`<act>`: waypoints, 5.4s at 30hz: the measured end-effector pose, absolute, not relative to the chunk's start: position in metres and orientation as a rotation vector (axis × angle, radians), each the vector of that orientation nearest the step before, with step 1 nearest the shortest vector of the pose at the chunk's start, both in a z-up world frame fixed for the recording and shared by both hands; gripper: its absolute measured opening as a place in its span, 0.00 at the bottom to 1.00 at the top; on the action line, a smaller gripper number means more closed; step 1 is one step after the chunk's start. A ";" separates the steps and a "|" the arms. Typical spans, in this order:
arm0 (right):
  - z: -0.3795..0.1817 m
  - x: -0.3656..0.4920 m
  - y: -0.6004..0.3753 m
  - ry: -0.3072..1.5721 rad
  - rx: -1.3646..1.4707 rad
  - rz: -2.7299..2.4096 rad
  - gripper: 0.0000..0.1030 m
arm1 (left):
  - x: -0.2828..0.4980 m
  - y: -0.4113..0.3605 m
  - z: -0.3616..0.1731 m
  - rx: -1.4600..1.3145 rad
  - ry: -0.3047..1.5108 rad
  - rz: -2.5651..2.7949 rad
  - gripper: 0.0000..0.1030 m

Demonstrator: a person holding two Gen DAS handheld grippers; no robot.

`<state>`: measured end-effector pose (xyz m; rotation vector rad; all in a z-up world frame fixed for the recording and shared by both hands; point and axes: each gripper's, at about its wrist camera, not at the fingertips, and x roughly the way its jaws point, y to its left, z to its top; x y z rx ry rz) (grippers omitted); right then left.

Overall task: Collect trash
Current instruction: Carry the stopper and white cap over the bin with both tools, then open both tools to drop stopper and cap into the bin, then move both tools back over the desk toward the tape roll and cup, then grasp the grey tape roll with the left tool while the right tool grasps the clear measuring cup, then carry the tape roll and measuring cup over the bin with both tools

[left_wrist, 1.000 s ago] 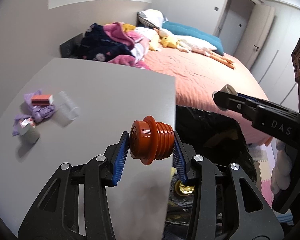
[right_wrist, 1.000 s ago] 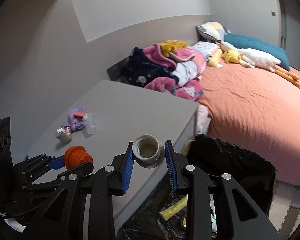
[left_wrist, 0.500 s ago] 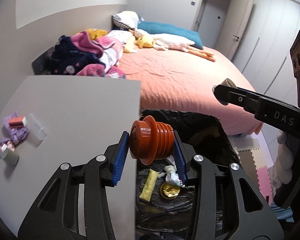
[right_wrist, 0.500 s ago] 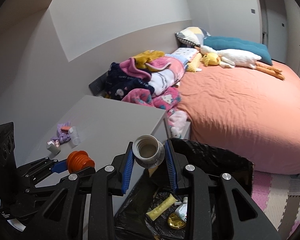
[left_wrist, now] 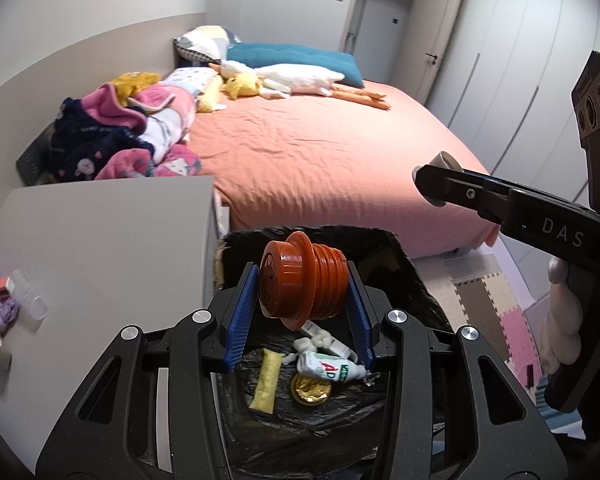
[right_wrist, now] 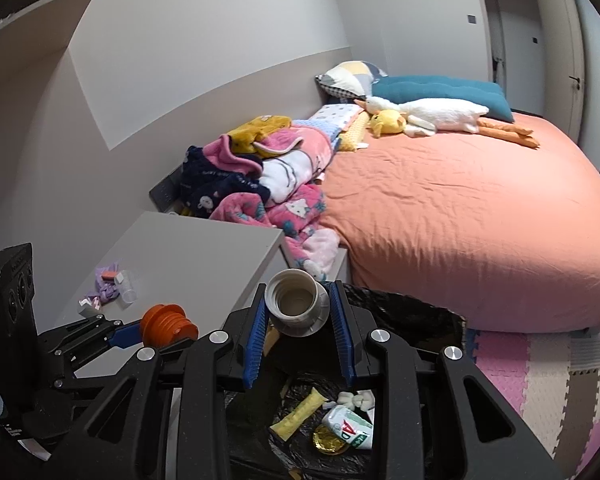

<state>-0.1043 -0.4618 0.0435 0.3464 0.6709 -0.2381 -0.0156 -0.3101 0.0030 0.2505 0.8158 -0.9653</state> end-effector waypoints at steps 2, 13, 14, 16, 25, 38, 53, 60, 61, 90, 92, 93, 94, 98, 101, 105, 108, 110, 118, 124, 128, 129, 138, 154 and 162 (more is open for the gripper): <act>0.044 -0.109 -0.467 0.666 0.353 -0.248 0.31 | -0.017 -0.316 0.003 0.257 0.816 -0.980 0.41; 0.049 -0.134 -0.492 0.627 0.417 -0.328 0.78 | -0.019 -0.340 -0.005 0.248 0.897 -1.008 0.93; 0.052 -0.139 -0.495 0.606 0.430 -0.365 0.89 | -0.017 -0.339 -0.004 0.242 0.890 -0.992 0.94; 0.055 -0.144 -0.500 0.582 0.446 -0.386 0.92 | -0.016 -0.340 -0.004 0.248 0.889 -0.969 0.94; 0.053 -0.139 -0.504 0.585 0.458 -0.384 0.95 | -0.011 -0.332 -0.003 0.240 0.873 -0.947 0.94; 0.047 -0.103 -0.469 0.617 0.419 -0.291 0.95 | 0.005 -0.290 -0.004 0.192 0.868 -0.820 0.94; 0.036 -0.062 -0.417 0.687 0.377 -0.161 0.95 | 0.023 -0.223 -0.010 0.132 0.880 -0.673 0.94; 0.031 -0.039 -0.388 0.713 0.340 -0.096 0.95 | 0.031 -0.193 -0.014 0.118 0.885 -0.599 0.94; 0.031 -0.036 -0.384 0.715 0.334 -0.087 0.95 | 0.032 -0.188 -0.014 0.116 0.885 -0.589 0.94; -0.008 0.059 -0.270 0.827 0.174 0.109 0.95 | 0.092 -0.082 -0.045 0.037 0.906 -0.311 0.94; -0.013 0.065 -0.263 0.832 0.165 0.116 0.95 | 0.098 -0.078 -0.048 0.033 0.907 -0.301 0.94; -0.015 0.068 -0.260 0.834 0.162 0.119 0.95 | 0.102 -0.076 -0.050 0.032 0.908 -0.293 0.94; -0.017 0.071 -0.257 0.834 0.159 0.122 0.95 | 0.105 -0.074 -0.052 0.032 0.910 -0.286 0.94; -0.025 0.087 -0.243 0.834 0.132 0.133 0.95 | 0.119 -0.066 -0.059 0.032 0.912 -0.257 0.94; -0.030 0.098 -0.235 0.838 0.125 0.143 0.95 | 0.129 -0.061 -0.063 0.028 0.913 -0.239 0.94; -0.036 0.114 -0.227 0.847 0.124 0.147 0.95 | 0.141 -0.054 -0.068 0.034 0.915 -0.223 0.90; -0.040 0.124 -0.221 0.851 0.113 0.152 0.94 | 0.148 -0.051 -0.073 0.040 0.918 -0.219 0.83; -0.043 0.131 -0.217 0.856 0.108 0.150 0.94 | 0.152 -0.049 -0.076 0.033 0.926 -0.216 0.80; -0.054 0.151 -0.201 0.875 0.080 0.159 0.93 | 0.163 -0.036 -0.092 -0.040 0.947 -0.222 0.50; -0.067 0.165 -0.185 0.897 0.034 0.163 0.89 | 0.159 -0.028 -0.092 -0.059 0.941 -0.222 0.40; -0.077 0.173 -0.177 0.921 0.005 0.165 0.78 | 0.157 -0.020 -0.093 -0.077 0.941 -0.222 0.36; -0.079 0.175 -0.177 0.930 0.002 0.170 0.72 | 0.156 -0.018 -0.095 -0.082 0.943 -0.219 0.35; -0.080 0.174 -0.178 0.964 0.034 0.253 0.39 | 0.150 -0.017 -0.093 -0.093 0.942 -0.226 0.34; -0.043 0.128 -0.216 0.929 0.115 0.251 0.39 | 0.120 -0.042 -0.064 -0.070 0.909 -0.269 0.34; -0.022 0.090 -0.239 0.887 0.134 0.249 0.39 | 0.095 -0.068 -0.043 -0.050 0.863 -0.323 0.34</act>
